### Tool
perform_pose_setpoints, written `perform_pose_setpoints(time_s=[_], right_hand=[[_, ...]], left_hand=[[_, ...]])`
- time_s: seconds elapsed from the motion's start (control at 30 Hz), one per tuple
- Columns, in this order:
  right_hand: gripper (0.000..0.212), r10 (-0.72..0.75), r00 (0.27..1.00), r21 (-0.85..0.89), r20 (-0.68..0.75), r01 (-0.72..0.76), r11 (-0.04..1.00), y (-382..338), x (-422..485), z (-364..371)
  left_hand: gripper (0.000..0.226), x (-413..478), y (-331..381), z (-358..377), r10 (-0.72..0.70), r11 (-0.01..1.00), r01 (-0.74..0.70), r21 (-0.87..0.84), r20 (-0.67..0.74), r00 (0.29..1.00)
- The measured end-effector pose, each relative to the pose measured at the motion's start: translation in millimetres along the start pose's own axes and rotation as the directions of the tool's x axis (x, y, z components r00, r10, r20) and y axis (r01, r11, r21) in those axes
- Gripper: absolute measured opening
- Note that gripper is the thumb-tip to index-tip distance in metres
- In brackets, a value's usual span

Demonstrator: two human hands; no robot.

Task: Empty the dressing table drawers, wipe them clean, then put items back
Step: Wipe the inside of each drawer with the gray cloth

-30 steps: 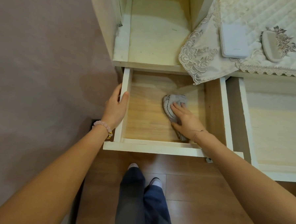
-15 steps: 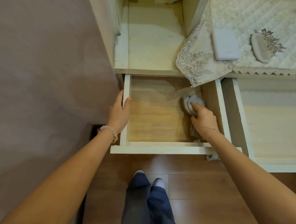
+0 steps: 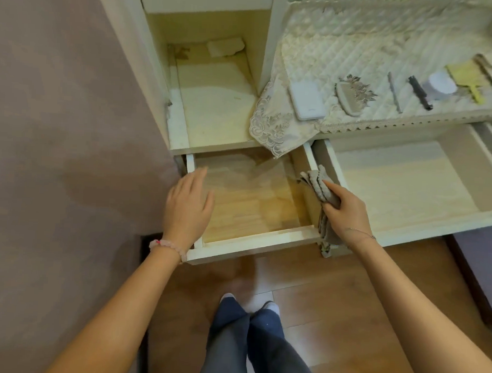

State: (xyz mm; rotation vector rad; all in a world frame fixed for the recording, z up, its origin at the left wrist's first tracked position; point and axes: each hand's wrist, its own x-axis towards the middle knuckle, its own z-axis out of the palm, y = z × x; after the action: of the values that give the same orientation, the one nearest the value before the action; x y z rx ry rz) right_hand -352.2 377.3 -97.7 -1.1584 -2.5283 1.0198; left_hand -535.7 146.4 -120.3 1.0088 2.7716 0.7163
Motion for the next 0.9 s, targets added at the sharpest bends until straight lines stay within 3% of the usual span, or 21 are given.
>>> perform_pose_setpoints(time_s=[0.13, 0.37, 0.7, 0.9], right_hand=[[0.049, 0.053, 0.998, 0.086, -0.047, -0.048, 0.995, 7, -14, -14], [0.049, 0.063, 0.994, 0.118, -0.093, -0.052, 0.992, 21, -17, -40], [0.051, 0.057, 0.998, 0.104, -0.03, -0.054, 0.993, 92, 33, -75], [0.051, -0.022, 0.994, 0.081, 0.108, 0.013, 0.997, 157, 83, -105]], left_hand=[[0.052, -13, 26, -9, 0.241, 0.95, -0.247, 0.192, 0.051, 0.969], [0.054, -19, 66, -3, 0.327, 0.906, -0.347, 0.24, 0.122, 0.937], [0.056, -7, 132, 55, 0.22, 0.939, -0.249, 0.237, 0.143, 0.965], [0.058, 8, 214, 127, 0.101, 0.992, -0.11, 0.06, 0.132, 0.986]])
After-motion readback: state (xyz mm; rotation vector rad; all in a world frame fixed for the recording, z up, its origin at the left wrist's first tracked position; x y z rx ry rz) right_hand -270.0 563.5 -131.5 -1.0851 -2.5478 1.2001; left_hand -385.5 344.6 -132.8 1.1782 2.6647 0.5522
